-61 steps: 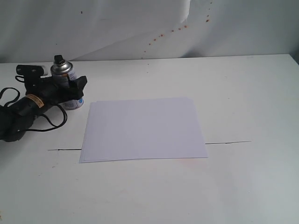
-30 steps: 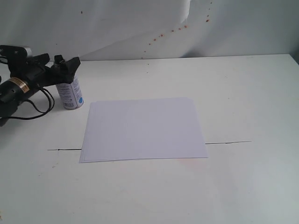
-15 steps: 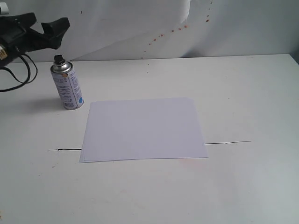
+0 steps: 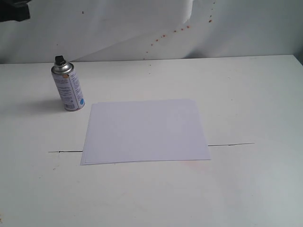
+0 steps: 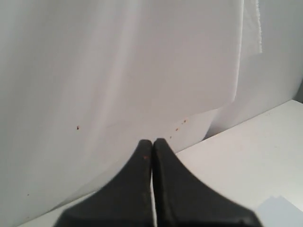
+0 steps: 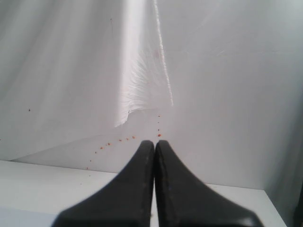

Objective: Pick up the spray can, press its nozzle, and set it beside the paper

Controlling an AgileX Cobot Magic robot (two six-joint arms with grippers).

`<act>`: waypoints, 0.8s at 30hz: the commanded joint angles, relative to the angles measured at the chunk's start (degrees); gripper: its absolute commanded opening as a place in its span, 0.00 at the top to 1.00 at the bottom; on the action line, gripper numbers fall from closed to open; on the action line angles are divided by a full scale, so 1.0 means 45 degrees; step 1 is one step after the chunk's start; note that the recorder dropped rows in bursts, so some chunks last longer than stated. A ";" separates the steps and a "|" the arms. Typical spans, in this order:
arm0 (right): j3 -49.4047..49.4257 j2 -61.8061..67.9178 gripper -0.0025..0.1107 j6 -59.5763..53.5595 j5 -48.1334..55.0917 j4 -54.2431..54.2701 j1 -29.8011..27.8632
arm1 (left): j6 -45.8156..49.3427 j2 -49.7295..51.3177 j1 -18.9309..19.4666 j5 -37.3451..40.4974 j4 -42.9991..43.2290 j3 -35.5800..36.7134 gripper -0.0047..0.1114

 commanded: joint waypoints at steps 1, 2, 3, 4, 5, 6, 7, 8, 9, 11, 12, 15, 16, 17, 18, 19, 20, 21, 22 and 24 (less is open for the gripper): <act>0.0082 -0.0068 0.98 -0.0030 0.0053 0.0035 0.0042 | -0.3796 -0.1564 0.0036 0.0646 0.2959 0.0642 0.96; 0.0082 -0.0068 0.98 -0.0030 0.0053 0.0035 0.0042 | -0.4389 -0.1978 0.0036 0.0913 0.3414 0.0967 0.96; 0.0082 -0.0068 0.98 -0.0030 0.0053 0.0035 0.0042 | -0.4837 -0.2336 0.0036 0.1132 0.3750 0.1278 0.96; 0.0082 -0.0068 0.98 -0.0030 0.0053 0.0035 0.0042 | -0.5280 -0.2815 0.0036 0.1375 0.4044 0.1706 0.96; 0.0082 -0.0068 0.98 -0.0030 0.0053 0.0035 0.0042 | -0.5538 -0.3329 0.0036 0.1571 0.4164 0.2164 0.96; 0.0082 -0.0068 0.98 -0.0030 0.0053 0.0035 0.0042 | -0.5651 -0.3865 0.0036 0.1594 0.4164 0.2632 0.96; 0.0082 -0.0068 0.98 -0.0030 0.0053 0.0035 0.0042 | -0.5684 -0.4428 0.0036 0.1594 0.4164 0.3063 0.96; 0.0082 -0.0068 0.98 -0.0030 0.0053 0.0035 0.0042 | -0.5774 -0.5005 0.0036 0.1594 0.4164 0.3469 0.96; 0.0082 -0.0068 0.98 -0.0030 0.0053 0.0035 0.0042 | -0.5994 -0.5487 0.0036 0.1594 0.4164 0.3784 0.96; 0.0082 -0.0068 0.98 -0.0030 0.0053 0.0035 0.0042 | -0.6322 -0.6688 0.0036 0.1594 0.4164 0.4503 0.96; 0.0082 -0.0068 0.98 -0.0030 0.0053 0.0035 0.0042 | -0.6322 -0.7280 0.0036 0.1594 0.4164 0.4832 0.96; 0.0082 -0.0068 0.98 -0.0030 0.0053 0.0035 0.0042 | -0.6322 -0.8828 0.0036 0.1428 0.4164 0.5562 0.96; 0.0082 -0.0068 0.98 -0.0030 0.0053 0.0035 0.0042 | -0.6322 -0.9262 0.0036 0.1346 0.4164 0.5727 0.96; 0.0082 -0.0068 0.98 -0.0030 0.0053 0.0035 0.0042 | -0.6299 -0.9761 0.0036 0.1286 0.4164 0.5900 0.96; 0.0082 -0.0068 0.98 -0.0030 0.0053 0.0035 0.0042 | -0.6299 -1.0250 0.0036 0.1286 0.4164 0.6008 0.96; 0.0082 -0.0068 0.98 -0.0030 0.0053 0.0035 0.0042 | -0.6299 -1.0705 0.0036 0.1286 0.4164 0.6009 0.96; 0.0082 -0.0068 0.98 -0.0030 0.0053 0.0035 0.0042 | -0.6299 -1.1136 0.0036 0.1286 0.4164 0.6009 0.96; 0.0082 -0.0068 0.98 -0.0030 0.0053 0.0035 0.0042 | -0.6276 -1.1549 0.0036 0.1286 0.4164 0.6009 0.96; 0.0082 -0.0068 0.98 -0.0030 0.0053 0.0035 0.0042 | -0.6249 -1.1865 0.0036 0.1286 0.4218 0.6009 0.96; 0.0082 -0.0068 0.98 -0.0030 0.0053 0.0035 0.0042 | -0.6249 -1.2621 0.0036 0.1286 0.4234 0.6009 0.96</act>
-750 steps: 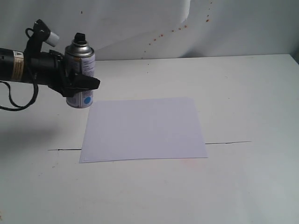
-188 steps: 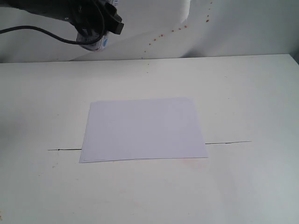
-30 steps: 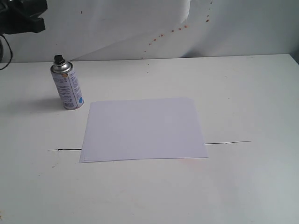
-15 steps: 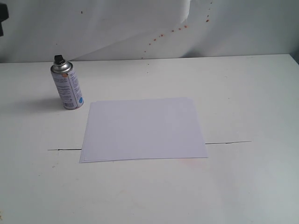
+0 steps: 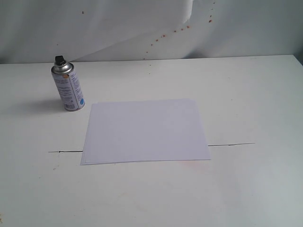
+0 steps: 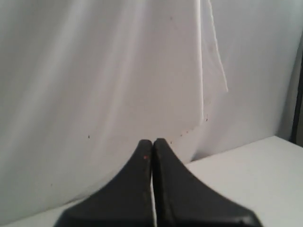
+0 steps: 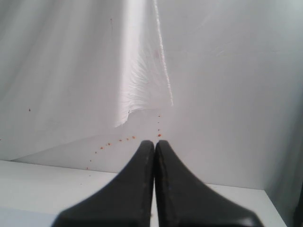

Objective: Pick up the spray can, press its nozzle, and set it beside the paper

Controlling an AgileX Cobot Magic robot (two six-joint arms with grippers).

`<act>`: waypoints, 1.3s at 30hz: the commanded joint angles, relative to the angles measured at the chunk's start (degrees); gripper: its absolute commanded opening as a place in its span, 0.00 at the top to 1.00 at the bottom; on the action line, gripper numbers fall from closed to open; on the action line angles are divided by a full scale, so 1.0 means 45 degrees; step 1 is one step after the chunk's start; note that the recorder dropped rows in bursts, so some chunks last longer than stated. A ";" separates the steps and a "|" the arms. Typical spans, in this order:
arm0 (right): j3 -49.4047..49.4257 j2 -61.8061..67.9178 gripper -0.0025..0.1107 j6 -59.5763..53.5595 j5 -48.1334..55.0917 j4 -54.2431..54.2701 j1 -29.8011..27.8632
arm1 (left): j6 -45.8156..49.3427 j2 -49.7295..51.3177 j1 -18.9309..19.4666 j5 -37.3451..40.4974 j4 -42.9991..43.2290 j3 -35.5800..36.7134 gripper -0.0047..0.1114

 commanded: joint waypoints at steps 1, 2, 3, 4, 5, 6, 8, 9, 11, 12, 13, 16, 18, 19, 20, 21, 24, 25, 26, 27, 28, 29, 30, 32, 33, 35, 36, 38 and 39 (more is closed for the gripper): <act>0.0082 -0.0068 0.98 -0.0030 0.0053 0.0035 0.0042 | -0.0089 -0.1570 0.0036 -0.0052 0.0065 0.0067 0.96; 0.0082 -0.0068 0.98 -0.0030 0.0053 0.0035 0.0042 | 0.0169 -0.2002 0.0036 -0.0027 0.0065 0.0067 0.96; 0.0082 -0.0068 0.98 -0.0030 0.0053 0.0035 0.0042 | 0.0296 -0.2279 0.0036 0.0086 0.0065 0.0067 0.96; 0.0082 -0.0068 0.98 -0.0030 0.0053 0.0035 0.0042 | 0.0296 -0.2612 0.0036 0.0344 0.0065 0.0067 0.96; 0.0082 -0.0068 0.98 -0.0030 0.0053 0.0035 0.0042 | 0.0170 -0.2919 0.0036 0.0729 0.0065 0.0067 0.96; 0.0082 -0.0068 0.98 -0.0030 0.0053 0.0035 0.0042 | 0.0084 -0.3200 0.0036 0.1224 0.0065 0.0090 0.96; 0.0082 -0.0068 0.98 -0.0030 0.0053 0.0035 0.0042 | -0.0140 -0.3660 0.0036 0.2346 0.0065 0.0092 0.96; 0.0082 -0.0068 0.98 -0.0030 0.0053 0.0035 0.0042 | -0.0140 -0.3788 0.0036 0.2706 0.0065 0.0118 0.96; 0.0082 -0.0068 0.98 -0.0030 0.0053 0.0035 0.0042 | -0.0140 -0.4033 0.0036 0.3433 0.0065 0.0202 0.96; 0.0082 -0.0068 0.98 -0.0030 0.0053 0.0035 0.0042 | -0.0166 -0.4109 0.0036 0.3662 0.0065 0.0260 0.96; 0.0082 -0.0068 0.98 -0.0030 0.0053 0.0035 0.0042 | -0.0205 -0.4107 0.0036 0.3834 0.0065 0.0342 0.96; 0.0082 -0.0068 0.98 -0.0030 0.0053 0.0035 0.0042 | -0.0361 -0.4107 0.0036 0.4134 0.0065 0.0823 0.96; 0.0082 -0.0068 0.98 -0.0030 0.0053 0.0035 0.0042 | -0.0488 -0.4107 0.0036 0.4498 0.0058 0.1230 0.96; 0.0082 -0.0068 0.98 -0.0030 0.0053 0.0035 0.0042 | -0.0488 -0.4107 0.0036 0.4637 -0.0206 0.1455 0.96; 0.0082 -0.0068 0.98 -0.0030 0.0053 0.0035 0.0042 | -0.0442 -0.4107 0.0036 0.4777 -0.0511 0.1660 0.96; 0.0082 -0.0068 0.98 -0.0030 0.0053 0.0035 0.0042 | -0.0386 -0.4107 0.0036 0.4936 -0.0792 0.1812 0.96; 0.0082 -0.0068 0.98 -0.0030 0.0053 0.0035 0.0042 | 0.0663 -0.4107 0.0036 0.5565 -0.2729 0.2302 0.96; 0.0082 -0.0068 0.98 -0.0030 0.0053 0.0035 0.0042 | 0.1320 -0.4107 0.0036 0.5854 -0.3618 0.2355 0.96; 0.0082 -0.0068 0.98 -0.0030 0.0053 0.0035 0.0042 | 0.2479 -0.4107 0.0036 0.6197 -0.4982 0.2438 0.96; 0.0082 -0.0068 0.98 -0.0030 0.0053 0.0035 0.0042 | 0.3119 -0.4107 0.0036 0.6379 -0.5801 0.2463 0.96; 0.0082 -0.0068 0.98 -0.0030 0.0053 0.0035 0.0042 | 0.4900 -0.4107 0.0036 0.6602 -0.7682 0.2463 0.96; 0.0082 -0.0068 0.98 -0.0030 0.0053 0.0035 0.0042 | 0.5882 -0.4107 0.0036 0.6687 -0.8695 0.2463 0.96; 0.0082 -0.0068 0.98 -0.0030 0.0053 0.0035 0.0042 | 0.7888 -0.4107 0.0036 0.6683 -1.0669 0.2463 0.96; 0.0082 -0.0068 0.98 -0.0030 0.0053 0.0035 0.0042 | 1.1608 -0.4107 0.0036 0.6784 -1.4055 0.2463 0.96; 0.0082 -0.0068 0.98 -0.0030 0.0053 0.0035 0.0042 | 1.3697 -0.4107 0.0036 0.7128 -1.6139 0.2463 0.96; 0.0082 -0.0068 0.98 -0.0030 0.0053 0.0035 0.0042 | 1.7468 -0.4107 0.0036 0.8167 -1.9899 0.2463 0.96; 0.0082 -0.0068 0.98 -0.0030 0.0053 0.0035 0.0042 | 1.8973 -0.4107 0.0036 0.8643 -2.1147 0.2492 0.96; 0.0082 -0.0068 0.98 -0.0030 0.0053 0.0035 0.0042 | 1.9876 -0.4107 0.0036 0.8864 -2.1928 0.2971 0.96; 0.0082 -0.0068 0.98 -0.0030 0.0053 0.0035 0.0042 | 1.9876 -0.4107 0.0036 0.8864 -2.1928 0.3399 0.96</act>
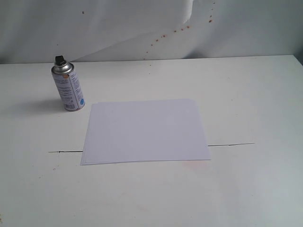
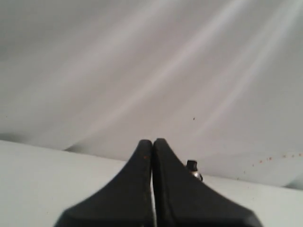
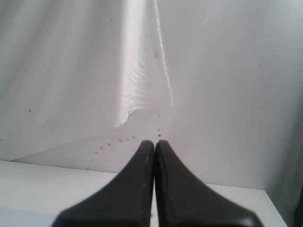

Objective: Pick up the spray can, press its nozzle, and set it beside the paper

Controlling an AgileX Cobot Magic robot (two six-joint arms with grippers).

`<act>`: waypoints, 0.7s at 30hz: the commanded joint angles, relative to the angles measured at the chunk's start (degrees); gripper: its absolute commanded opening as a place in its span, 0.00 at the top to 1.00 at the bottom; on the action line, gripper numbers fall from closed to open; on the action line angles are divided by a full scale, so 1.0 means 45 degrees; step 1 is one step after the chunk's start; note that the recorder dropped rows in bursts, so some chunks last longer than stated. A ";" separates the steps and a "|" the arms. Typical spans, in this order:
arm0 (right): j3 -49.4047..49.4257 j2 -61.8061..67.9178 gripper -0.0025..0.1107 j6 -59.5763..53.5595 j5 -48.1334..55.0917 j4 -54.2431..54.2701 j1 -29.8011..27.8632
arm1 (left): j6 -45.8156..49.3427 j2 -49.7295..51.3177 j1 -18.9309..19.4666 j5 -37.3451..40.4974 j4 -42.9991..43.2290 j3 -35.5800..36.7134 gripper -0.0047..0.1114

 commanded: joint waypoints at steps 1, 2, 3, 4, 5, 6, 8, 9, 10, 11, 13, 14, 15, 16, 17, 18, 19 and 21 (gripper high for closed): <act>0.0082 -0.0068 0.98 -0.0030 0.0053 0.0011 0.0042 | 0.1474 -0.0035 0.0036 0.0495 -0.1307 0.1042 0.96; 0.0082 -0.0068 0.98 -0.0030 0.0053 0.0011 0.0042 | 0.1474 -0.0096 0.0036 0.0495 -0.1370 0.1344 0.96; 0.0082 -0.0068 0.98 -0.0030 0.0053 0.0011 0.0042 | 0.1474 -0.0240 0.0036 0.0495 -0.1398 0.1646 0.96; 0.0082 -0.0068 0.98 -0.0030 0.0053 0.0011 0.0042 | 0.1474 -0.0371 0.0036 0.0495 -0.1424 0.1871 0.96; 0.0082 -0.0068 0.98 -0.0030 0.0053 0.0011 0.0042 | 0.1474 -0.0566 0.0036 0.0495 -0.1447 0.2137 0.96; 0.0082 -0.0068 0.98 -0.0030 0.0053 0.0011 0.0042 | 0.1474 -0.0797 0.0036 0.0495 -0.1447 0.2391 0.96; 0.0082 -0.0068 0.98 -0.0030 0.0053 0.0011 0.0042 | 0.1474 -0.1287 0.0036 0.0495 -0.1406 0.2833 0.96; 0.0082 -0.0068 0.98 -0.0030 0.0053 0.0011 0.0042 | 0.1474 -0.1578 0.0036 0.0495 -0.1404 0.3066 0.96; 0.0082 -0.0068 0.98 -0.0030 0.0053 0.0011 0.0042 | 0.1474 -0.1856 0.0036 0.0495 -0.1404 0.3285 0.96; 0.0082 -0.0068 0.98 -0.0030 0.0053 0.0011 0.0042 | 0.1474 -0.2108 0.0036 0.0495 -0.1404 0.3483 0.96; 0.0082 -0.0068 0.98 -0.0030 0.0053 0.0011 0.0042 | 0.1474 -0.2505 0.0036 0.0495 -0.1404 0.3828 0.96; 0.0082 -0.0068 0.98 -0.0030 0.0053 0.0011 0.0042 | 0.1474 -0.2697 0.0036 0.0495 -0.1404 0.4015 0.96; 0.0082 -0.0068 0.98 -0.0030 0.0053 0.0011 0.0042 | 0.1474 -0.2697 0.0036 0.0495 -0.1404 0.4196 0.96; 0.0082 -0.0068 0.98 -0.0030 0.0053 0.0011 0.0042 | 0.1474 -0.2697 0.0036 0.0495 -0.1404 0.4377 0.96; 0.0082 -0.0068 0.98 -0.0030 0.0053 0.0011 0.0042 | 0.1474 -0.2697 0.0036 0.0495 -0.1404 0.4534 0.96; 0.0082 -0.0068 0.98 -0.0030 0.0053 0.0011 0.0042 | 0.1474 -0.2697 0.0036 0.0495 -0.1443 0.4658 0.96; 0.0082 -0.0068 0.98 -0.0030 0.0053 0.0011 0.0042 | 0.1474 -0.2697 0.0036 0.0495 -0.1525 0.4658 0.96; 0.0082 -0.0068 0.98 -0.0030 0.0053 0.0011 0.0042 | 0.1432 -0.2697 0.0036 0.0655 -0.1602 0.4658 0.96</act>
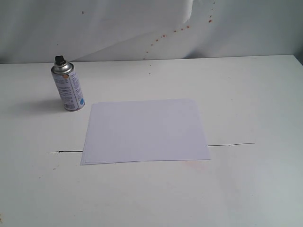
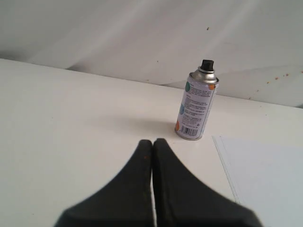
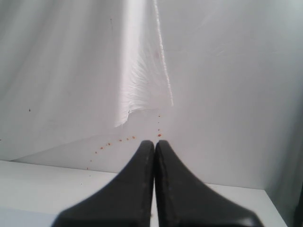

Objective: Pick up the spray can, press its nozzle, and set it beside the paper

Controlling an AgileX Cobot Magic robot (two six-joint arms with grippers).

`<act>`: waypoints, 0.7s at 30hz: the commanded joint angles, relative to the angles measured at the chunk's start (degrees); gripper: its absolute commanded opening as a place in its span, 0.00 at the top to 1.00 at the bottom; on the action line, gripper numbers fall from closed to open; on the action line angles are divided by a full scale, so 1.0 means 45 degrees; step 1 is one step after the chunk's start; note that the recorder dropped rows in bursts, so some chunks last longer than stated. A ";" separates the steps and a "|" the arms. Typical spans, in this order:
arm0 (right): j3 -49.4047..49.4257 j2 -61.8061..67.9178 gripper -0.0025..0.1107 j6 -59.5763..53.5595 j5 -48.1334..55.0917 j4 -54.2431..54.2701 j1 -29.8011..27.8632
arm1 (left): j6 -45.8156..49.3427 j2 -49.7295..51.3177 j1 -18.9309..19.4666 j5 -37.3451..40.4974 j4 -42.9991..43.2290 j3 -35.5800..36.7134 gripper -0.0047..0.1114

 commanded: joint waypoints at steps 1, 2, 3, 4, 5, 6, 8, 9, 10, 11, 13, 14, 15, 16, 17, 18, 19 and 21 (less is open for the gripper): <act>0.0082 -0.0068 0.98 -0.0030 0.0053 0.0011 0.0042 | 0.0021 -0.0059 0.0036 0.0123 -0.0254 0.0097 0.96; 0.0082 -0.0068 0.98 -0.0030 0.0053 0.0011 0.0042 | 0.0062 -0.0059 0.0036 0.0123 -0.0254 0.0097 0.96; 0.0082 -0.0068 0.98 -0.0030 0.0053 0.0011 0.0042 | 0.0062 -0.0059 0.0036 0.0123 -0.0254 0.0097 0.96; 0.0082 -0.0068 0.98 -0.0030 0.0053 0.0011 0.0042 | 0.0075 -0.0059 0.0036 0.0123 -0.0254 0.0097 0.96; 0.0082 -0.0068 0.98 -0.0030 0.0053 0.0011 0.0042 | 0.0103 -0.0059 0.0036 0.0123 -0.0177 0.0097 0.96; 0.0082 -0.0068 0.98 -0.0030 0.0053 0.0011 0.0042 | 0.0190 -0.0059 0.0036 0.0123 -0.0177 0.0097 0.96; 0.0082 -0.0068 0.98 -0.0030 0.0053 0.0011 0.0042 | 0.0469 -0.0059 0.0036 0.0123 -0.0177 0.0097 0.96; 0.0082 -0.0068 0.98 -0.0030 0.0053 0.0011 0.0042 | 0.0590 -0.0059 0.0036 0.0155 -0.0177 0.0097 0.96; 0.0082 -0.0068 0.98 -0.0030 0.0053 0.0011 0.0042 | 0.0698 -0.0059 0.0036 0.0157 -0.0177 0.0097 0.96; 0.0082 -0.0068 0.98 -0.0030 0.0053 0.0011 0.0042 | 0.0727 -0.0059 0.0036 0.0184 -0.0177 0.0097 0.96; 0.0082 -0.0068 0.98 -0.0030 0.0053 0.0011 0.0042 | 0.0727 -0.0059 0.0036 0.0268 -0.0177 0.0097 0.96; 0.0082 -0.0068 0.98 -0.0030 0.0053 0.0011 0.0042 | 0.0727 -0.0059 0.0036 0.0268 -0.0177 0.0097 0.96; 0.0082 -0.0068 0.98 -0.0030 0.0053 0.0011 0.0042 | 0.0727 -0.0059 0.0036 0.0268 -0.0177 0.0097 0.96; 0.0082 -0.0068 0.98 -0.0030 0.0053 0.0011 0.0042 | 0.0727 -0.0059 0.0036 0.0268 -0.0177 0.0097 0.96; 0.0082 -0.0068 0.98 -0.0030 0.0053 0.0011 0.0042 | 0.0727 -0.0059 0.0036 0.0268 -0.0177 0.0097 0.96; 0.0082 -0.0068 0.98 -0.0030 0.0053 0.0011 0.0042 | 0.0727 -0.0059 0.0036 0.0268 -0.0177 0.0097 0.96; 0.0082 -0.0068 0.98 -0.0030 0.0053 0.0011 0.0042 | 0.0778 -0.0059 0.0036 0.0268 -0.0177 0.0097 0.96; 0.0082 -0.0068 0.98 -0.0030 0.0053 0.0011 0.0042 | 0.0801 -0.0059 0.0036 0.0299 -0.0177 0.0097 0.96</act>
